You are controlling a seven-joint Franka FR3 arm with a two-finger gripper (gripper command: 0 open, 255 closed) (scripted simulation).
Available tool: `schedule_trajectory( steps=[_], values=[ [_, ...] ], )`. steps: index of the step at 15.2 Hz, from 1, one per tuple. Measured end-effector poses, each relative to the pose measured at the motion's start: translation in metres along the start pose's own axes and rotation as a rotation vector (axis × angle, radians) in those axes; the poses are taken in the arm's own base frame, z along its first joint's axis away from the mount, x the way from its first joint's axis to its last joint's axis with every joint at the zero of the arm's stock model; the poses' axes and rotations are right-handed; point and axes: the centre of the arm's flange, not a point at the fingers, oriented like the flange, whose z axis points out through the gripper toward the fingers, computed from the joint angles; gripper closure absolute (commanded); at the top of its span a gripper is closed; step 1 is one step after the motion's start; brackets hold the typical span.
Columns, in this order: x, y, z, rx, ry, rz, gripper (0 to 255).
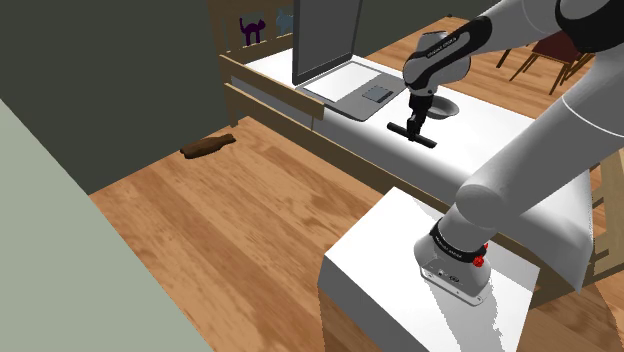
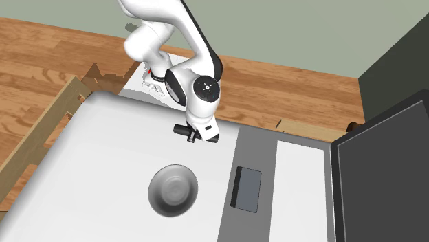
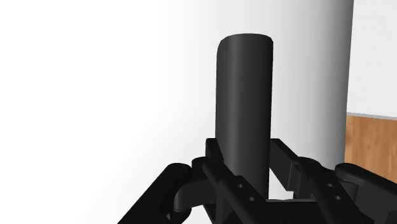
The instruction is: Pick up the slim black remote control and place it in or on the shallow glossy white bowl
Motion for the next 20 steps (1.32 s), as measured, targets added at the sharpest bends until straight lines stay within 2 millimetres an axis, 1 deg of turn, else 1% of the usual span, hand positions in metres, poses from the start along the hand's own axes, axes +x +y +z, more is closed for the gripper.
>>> schedule_trajectory(
  steps=[3,6,20],
  values=[
    [-0.002,-0.002,-0.002,0.004,-0.004,-0.002,255],
    [-0.007,-0.002,-0.013,0.006,-0.007,-0.003,255],
    [-0.022,-0.004,-0.086,0.006,-0.007,-0.003,255]
  ],
)
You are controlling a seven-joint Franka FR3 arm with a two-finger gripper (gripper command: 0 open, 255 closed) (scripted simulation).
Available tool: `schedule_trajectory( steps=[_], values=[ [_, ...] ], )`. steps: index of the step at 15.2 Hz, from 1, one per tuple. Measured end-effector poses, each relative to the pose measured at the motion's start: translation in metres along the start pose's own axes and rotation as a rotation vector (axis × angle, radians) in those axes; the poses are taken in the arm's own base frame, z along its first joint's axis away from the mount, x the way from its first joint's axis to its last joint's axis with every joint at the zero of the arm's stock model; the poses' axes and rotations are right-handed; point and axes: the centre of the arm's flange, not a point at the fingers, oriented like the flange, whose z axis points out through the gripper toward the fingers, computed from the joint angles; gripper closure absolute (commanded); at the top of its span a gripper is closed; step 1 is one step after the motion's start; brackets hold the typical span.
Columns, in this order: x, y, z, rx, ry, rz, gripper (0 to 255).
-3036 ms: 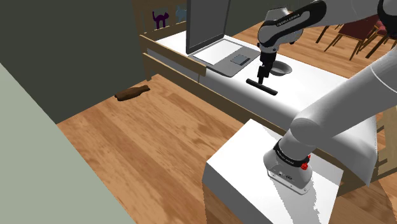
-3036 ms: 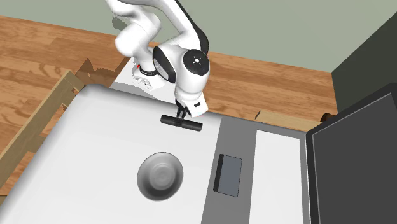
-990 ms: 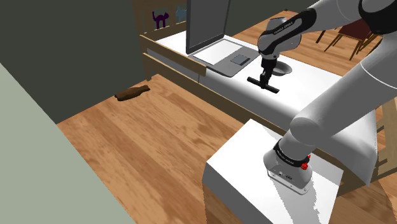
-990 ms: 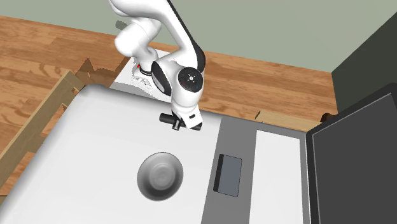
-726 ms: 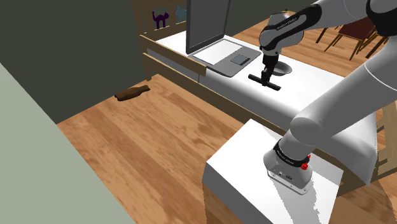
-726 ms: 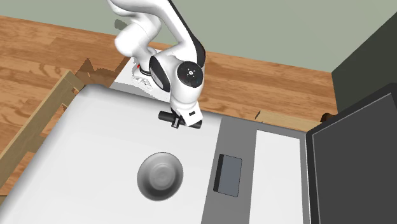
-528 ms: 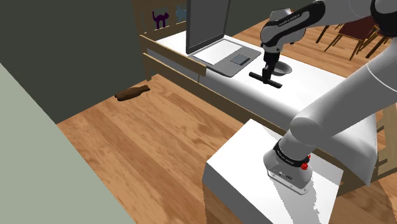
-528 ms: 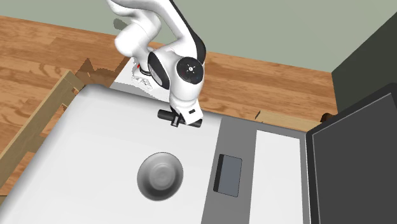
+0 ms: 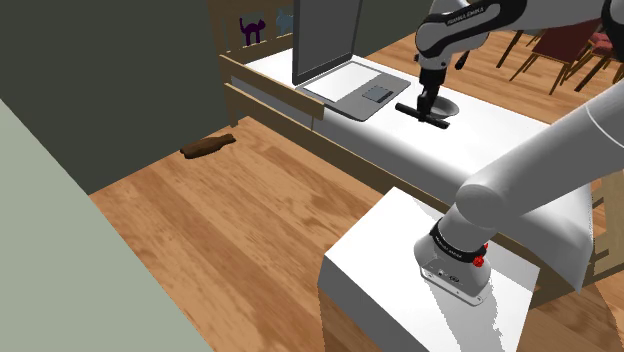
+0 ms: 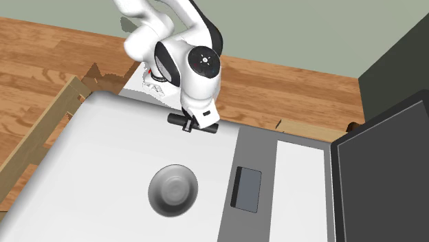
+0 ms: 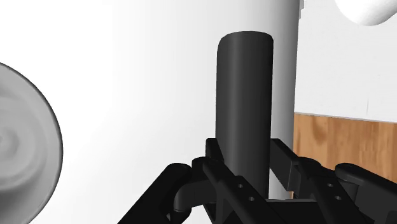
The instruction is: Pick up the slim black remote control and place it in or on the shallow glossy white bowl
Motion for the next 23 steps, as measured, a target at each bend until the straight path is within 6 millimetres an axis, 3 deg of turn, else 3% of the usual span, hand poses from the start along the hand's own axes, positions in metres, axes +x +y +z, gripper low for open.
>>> schedule_trajectory(
  steps=[6,23],
  values=[
    [-0.007,0.005,-0.027,0.000,0.000,0.001,255],
    [-0.009,0.219,-0.023,0.000,-0.001,0.003,255]
  ],
)
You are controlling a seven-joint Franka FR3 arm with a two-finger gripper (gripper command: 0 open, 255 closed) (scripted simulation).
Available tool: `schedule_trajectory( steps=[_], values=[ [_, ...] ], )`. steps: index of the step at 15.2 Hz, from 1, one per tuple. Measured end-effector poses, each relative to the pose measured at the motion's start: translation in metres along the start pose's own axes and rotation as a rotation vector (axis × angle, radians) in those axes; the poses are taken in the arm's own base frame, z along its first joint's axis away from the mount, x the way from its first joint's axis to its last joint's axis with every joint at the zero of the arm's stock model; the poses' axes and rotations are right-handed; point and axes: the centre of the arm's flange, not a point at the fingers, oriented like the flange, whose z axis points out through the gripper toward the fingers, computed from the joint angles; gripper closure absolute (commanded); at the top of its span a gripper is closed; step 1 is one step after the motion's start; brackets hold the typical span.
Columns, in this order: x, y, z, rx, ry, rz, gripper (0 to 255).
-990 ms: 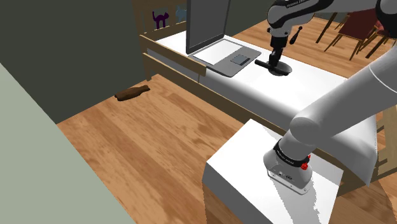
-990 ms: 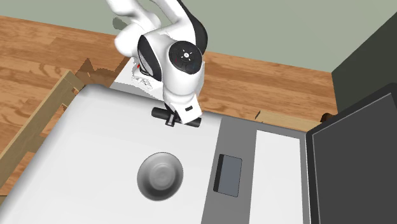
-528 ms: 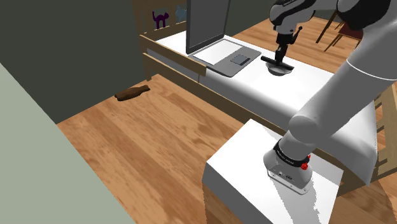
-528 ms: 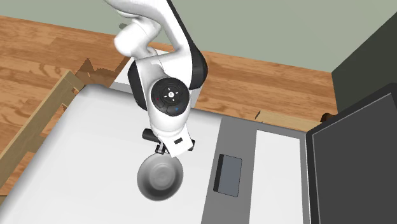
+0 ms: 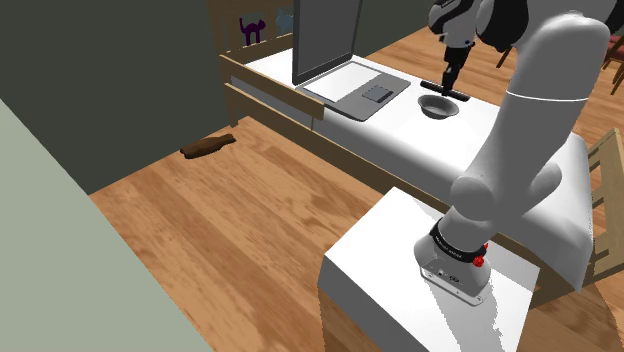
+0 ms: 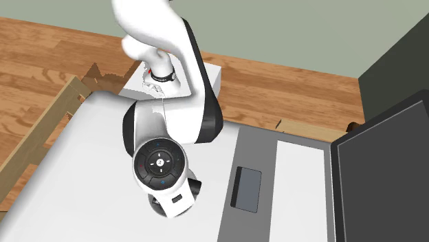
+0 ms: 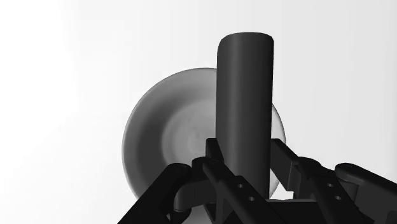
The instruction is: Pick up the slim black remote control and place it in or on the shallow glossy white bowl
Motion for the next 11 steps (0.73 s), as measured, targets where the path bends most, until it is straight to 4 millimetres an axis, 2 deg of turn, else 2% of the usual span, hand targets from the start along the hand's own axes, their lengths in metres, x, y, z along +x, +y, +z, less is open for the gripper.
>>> schedule_trajectory(
  steps=[1,3,11],
  values=[
    [0.000,0.010,0.002,0.000,0.000,-0.001,255],
    [0.000,0.018,0.011,0.000,0.000,-0.002,255],
    [0.009,0.021,0.052,0.000,0.000,-0.003,255]
  ],
)
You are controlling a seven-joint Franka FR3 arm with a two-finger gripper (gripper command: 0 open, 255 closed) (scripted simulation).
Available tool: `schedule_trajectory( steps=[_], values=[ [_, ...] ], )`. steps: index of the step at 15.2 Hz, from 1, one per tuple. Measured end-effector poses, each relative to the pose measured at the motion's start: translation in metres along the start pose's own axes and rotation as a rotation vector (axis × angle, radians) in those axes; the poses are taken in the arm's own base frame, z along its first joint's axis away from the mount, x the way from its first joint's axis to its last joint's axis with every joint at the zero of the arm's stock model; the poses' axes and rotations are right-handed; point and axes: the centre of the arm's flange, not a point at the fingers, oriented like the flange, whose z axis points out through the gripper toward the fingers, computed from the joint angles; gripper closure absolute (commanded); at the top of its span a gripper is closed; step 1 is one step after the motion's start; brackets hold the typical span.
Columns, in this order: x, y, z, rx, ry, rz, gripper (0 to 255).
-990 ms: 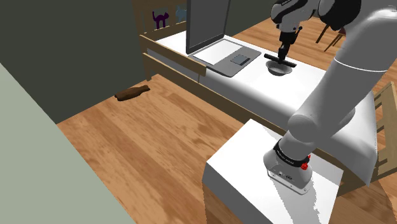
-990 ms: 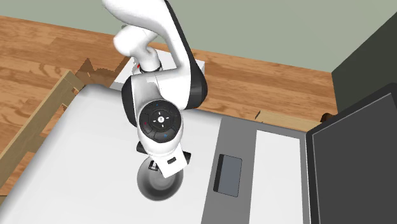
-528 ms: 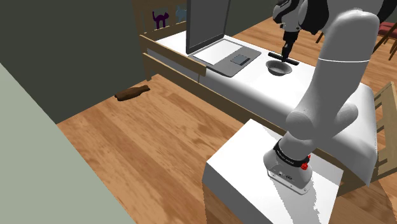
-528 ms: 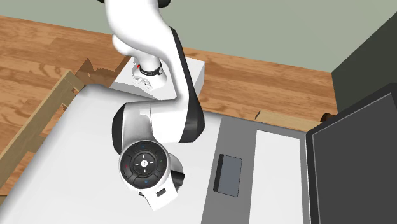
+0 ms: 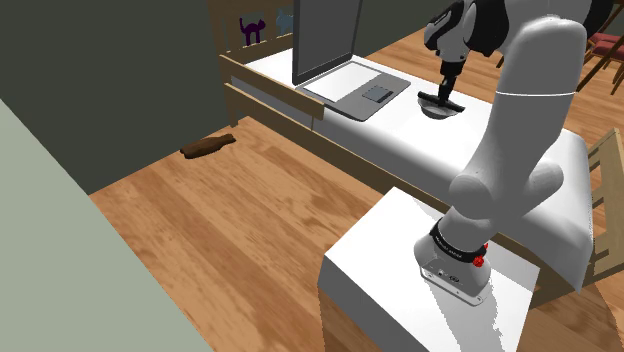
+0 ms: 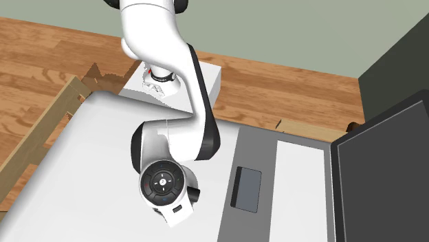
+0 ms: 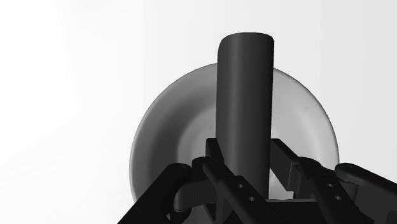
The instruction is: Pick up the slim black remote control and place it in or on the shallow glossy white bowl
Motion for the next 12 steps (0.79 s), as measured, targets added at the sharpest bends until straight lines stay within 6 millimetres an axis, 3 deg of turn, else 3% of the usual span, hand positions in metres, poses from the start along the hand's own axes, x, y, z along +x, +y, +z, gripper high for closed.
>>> schedule_trajectory(
  steps=[6,7,12],
  values=[
    [0.0017,0.0007,0.0043,-0.001,0.001,0.000,255],
    [0.0017,0.0007,0.0043,-0.001,0.001,0.000,0],
    [0.0016,0.0006,0.0046,-0.001,0.000,0.000,0]
  ],
)
